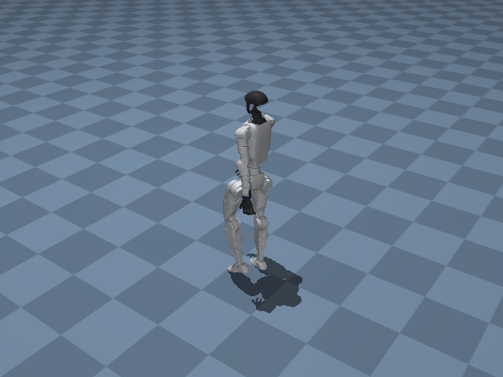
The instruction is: Upper body actions
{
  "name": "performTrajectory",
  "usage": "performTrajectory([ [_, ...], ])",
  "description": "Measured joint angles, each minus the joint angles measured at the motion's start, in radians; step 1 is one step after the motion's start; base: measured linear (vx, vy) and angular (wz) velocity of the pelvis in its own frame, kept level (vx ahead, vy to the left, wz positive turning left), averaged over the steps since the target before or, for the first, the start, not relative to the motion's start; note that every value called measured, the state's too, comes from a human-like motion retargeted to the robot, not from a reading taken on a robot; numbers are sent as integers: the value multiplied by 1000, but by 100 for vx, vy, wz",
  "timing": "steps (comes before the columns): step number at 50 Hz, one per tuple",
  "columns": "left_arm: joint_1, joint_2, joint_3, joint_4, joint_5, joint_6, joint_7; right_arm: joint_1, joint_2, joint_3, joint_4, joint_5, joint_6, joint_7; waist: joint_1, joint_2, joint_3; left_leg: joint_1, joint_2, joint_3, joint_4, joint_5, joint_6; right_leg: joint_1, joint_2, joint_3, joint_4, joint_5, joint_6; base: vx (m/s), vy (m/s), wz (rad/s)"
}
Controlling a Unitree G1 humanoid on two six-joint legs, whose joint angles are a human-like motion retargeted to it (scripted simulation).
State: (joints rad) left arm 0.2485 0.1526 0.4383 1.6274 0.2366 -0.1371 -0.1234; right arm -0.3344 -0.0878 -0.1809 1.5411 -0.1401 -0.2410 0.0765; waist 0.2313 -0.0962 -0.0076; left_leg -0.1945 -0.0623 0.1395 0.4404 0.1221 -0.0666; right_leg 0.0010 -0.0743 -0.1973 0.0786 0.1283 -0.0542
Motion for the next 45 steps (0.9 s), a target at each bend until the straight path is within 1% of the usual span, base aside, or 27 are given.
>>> performTrajectory([
  [3,-33,13,-10,7,-4,-3,5,41,-6,-8,11,-17,-2,-2,-33,31,-14,133,-9,-34,-213,-187,36,10,38,-22,-2,-16,6,30,-11,18],
  [5,-60,19,-34,25,-11,-6,13,73,-20,-10,22,-40,-5,-4,-53,42,-27,181,-26,-41,-313,-238,99,17,44,-39,-4,-26,15,34,-10,29],
  [7,-108,28,-72,59,-11,0,14,106,-39,-15,42,-79,-6,-12,-104,53,-39,200,-25,-83,-369,-208,99,17,41,-83,6,-43,20,30,-13,66],
  [8,-141,32,-90,69,-6,7,12,119,-45,-21,52,-96,-4,-17,-116,52,-30,198,-25,-90,-377,-197,99,15,36,-93,15,-49,21,22,-18,40],
  [10,-204,45,-135,73,14,20,18,153,-56,-41,72,-104,-8,-22,-112,50,-2,203,-32,-92,-384,-190,119,13,27,-97,43,-60,23,21,-19,10],
  [13,-290,48,-229,73,16,20,41,233,-79,-78,109,-96,-17,-17,-96,45,12,209,-30,-95,-366,-206,136,-6,6,-114,120,-65,-2,33,-12,-4],
  [15,-352,36,-265,73,5,26,45,291,-90,-103,127,-115,-6,-21,-86,52,13,208,-17,-83,-351,-220,147,-54,-8,-110,221,-27,-32,35,-5,-34],
  [18,-459,-2,-253,73,-15,26,47,361,-103,-124,155,-133,2,-25,-88,76,32,217,16,-66,-342,-231,159,-182,-61,-90,485,140,-68,21,1,-42],
  [20,-539,-26,-252,73,-46,1,55,411,-111,-131,159,-153,1,-36,-100,84,41,220,23,-48,-343,-234,173,-296,-65,-20,661,242,-125,15,3,-41],
  [21,-579,-33,-252,63,-58,-8,56,439,-113,-136,159,-168,3,-44,-121,91,43,218,29,-50,-342,-233,178,-360,-62,-3,758,221,-147,9,2,-8],
  [22,-616,-40,-245,47,-63,-15,60,466,-116,-141,159,-180,7,-50,-143,93,48,219,26,-53,-344,-231,186,-424,-80,2,860,193,-170,6,7,22],
  [23,-647,-49,-224,20,-55,-19,66,493,-121,-146,159,-186,15,-54,-169,85,57,225,4,-57,-350,-228,200,-487,-145,-15,974,147,-198,7,13,46],
  [25,-707,-72,-180,-36,-51,-29,78,549,-127,-174,159,-188,38,-58,-229,70,81,243,-41,-84,-357,-222,230,-602,-223,10,1163,80,-208,9,16,74],
  [27,-762,-95,-138,-83,-86,-40,79,611,-124,-224,159,-172,67,-62,-264,70,86,249,-45,-98,-365,-214,239,-715,-227,30,1274,64,-208,7,2,42],
  [29,-813,-110,-99,-120,-135,-49,72,669,-120,-262,159,-130,93,-63,-286,81,73,240,-20,-101,-374,-208,232,-829,-200,19,1336,67,-207,4,-11,-2],
  [30,-837,-114,-83,-135,-159,-55,66,695,-119,-274,159,-103,106,-63,-295,89,64,233,-6,-100,-377,-206,228,-883,-182,8,1356,72,-207,3,-12,-13],
  [32,-873,-116,-65,-160,-175,-60,53,735,-119,-290,159,-72,123,-78,-313,96,58,231,9,-102,-378,-207,224,-955,-177,-10,1371,71,-197,6,-7,-2],
  [36,-898,-105,-73,-197,-157,-72,63,768,-118,-297,159,-86,141,-112,-347,99,57,238,15,-113,-368,-212,224,-993,-185,-21,1345,63,-156,11,-2,13],
  [39,-880,-90,-89,-218,-132,-83,76,749,-110,-300,159,-107,132,-106,-350,96,56,244,23,-103,-359,-221,222,-948,-162,-12,1276,74,-121,9,-2,-16],
  [45,-802,-88,-89,-183,-135,-109,108,659,-102,-266,159,-113,97,-71,-307,75,21,253,16,-50,-364,-236,218,-759,-120,2,1068,112,-90,9,0,-45],
])
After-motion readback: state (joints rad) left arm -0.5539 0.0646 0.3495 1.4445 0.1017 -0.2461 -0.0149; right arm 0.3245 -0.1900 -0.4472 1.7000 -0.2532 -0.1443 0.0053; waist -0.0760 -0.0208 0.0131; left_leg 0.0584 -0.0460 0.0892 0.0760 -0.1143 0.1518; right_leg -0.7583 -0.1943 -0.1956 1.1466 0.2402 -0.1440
